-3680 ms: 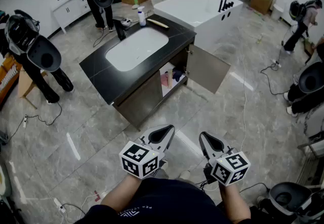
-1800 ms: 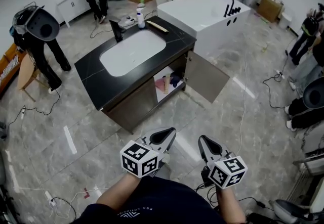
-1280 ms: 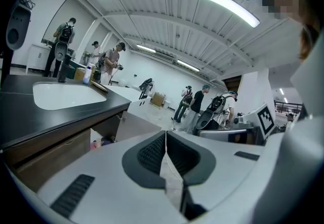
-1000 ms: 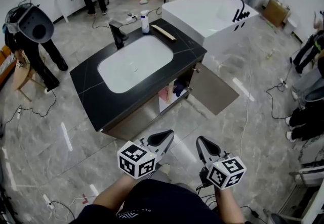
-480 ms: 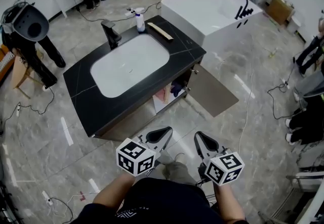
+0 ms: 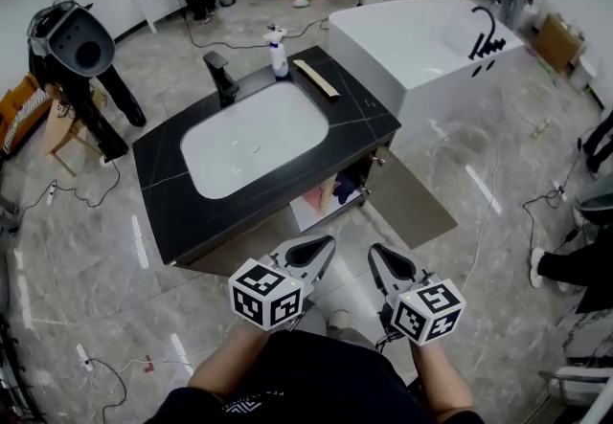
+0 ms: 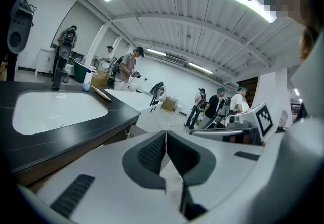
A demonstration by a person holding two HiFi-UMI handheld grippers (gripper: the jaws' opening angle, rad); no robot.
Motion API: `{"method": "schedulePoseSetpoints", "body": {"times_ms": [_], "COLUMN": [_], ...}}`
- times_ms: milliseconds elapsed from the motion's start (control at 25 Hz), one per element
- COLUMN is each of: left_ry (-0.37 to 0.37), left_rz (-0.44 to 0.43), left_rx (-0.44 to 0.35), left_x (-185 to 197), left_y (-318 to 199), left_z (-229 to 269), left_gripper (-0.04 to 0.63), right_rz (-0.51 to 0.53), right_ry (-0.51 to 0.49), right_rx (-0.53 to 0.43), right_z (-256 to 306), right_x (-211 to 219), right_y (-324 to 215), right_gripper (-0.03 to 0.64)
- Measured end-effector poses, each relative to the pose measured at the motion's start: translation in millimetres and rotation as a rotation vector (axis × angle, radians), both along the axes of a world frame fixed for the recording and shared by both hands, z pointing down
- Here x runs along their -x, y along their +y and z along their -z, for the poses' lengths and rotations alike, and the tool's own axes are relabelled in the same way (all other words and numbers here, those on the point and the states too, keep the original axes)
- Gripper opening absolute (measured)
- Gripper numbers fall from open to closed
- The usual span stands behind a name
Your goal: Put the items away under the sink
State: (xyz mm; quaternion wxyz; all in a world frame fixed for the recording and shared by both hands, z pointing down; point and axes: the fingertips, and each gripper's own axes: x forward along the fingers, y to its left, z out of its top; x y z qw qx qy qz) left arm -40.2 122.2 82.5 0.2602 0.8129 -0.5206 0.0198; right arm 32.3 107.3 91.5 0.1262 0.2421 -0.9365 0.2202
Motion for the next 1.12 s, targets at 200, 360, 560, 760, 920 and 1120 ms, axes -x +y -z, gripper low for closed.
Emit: {"method": "schedulePoseSetpoints", "body": {"times_ms": [200,360,560,760,920,1120], "left_ry": [-0.011,0.007,0.030,0.027,0.036,0.041], "left_rz": [0.041,0.056,0.041,0.025,0.008,-0.007], "left_rx": [0.002,0.017,0.031,0.036,0.045,0.038], "left_x": [11.2,29.3,55.8,87.4,112.4,137.1], "left_y": [-20.1,-41.8,-73.1,-101.2,-117.4,-134.6], "left_z": [-0.5,-6.7,-10.2,-13.1,-17.9,-18.1], "left_gripper": [0.014,0.014,0.014,0.014,0.014,0.014], "right_rz": [0.030,0.043,0.023,0.010,0.011,-0.021], "right_ry": [-0.002,0.017,0.017,0.035,0.050,0.073], "right_rx": [0.003,-0.011,0.005,0.013,0.011,0.000], "right_z": [-2.5,-4.3,-6.5,-9.7,-10.6,-12.6], "right_x": [13.5,30.4,59.2,93.1,122.2,149.3], "right_y": [-23.9,-49.8,-84.5,-114.8,-130.9,-152.9], "right_gripper": [0.040,0.040,0.040,0.040,0.040,0.040]}}
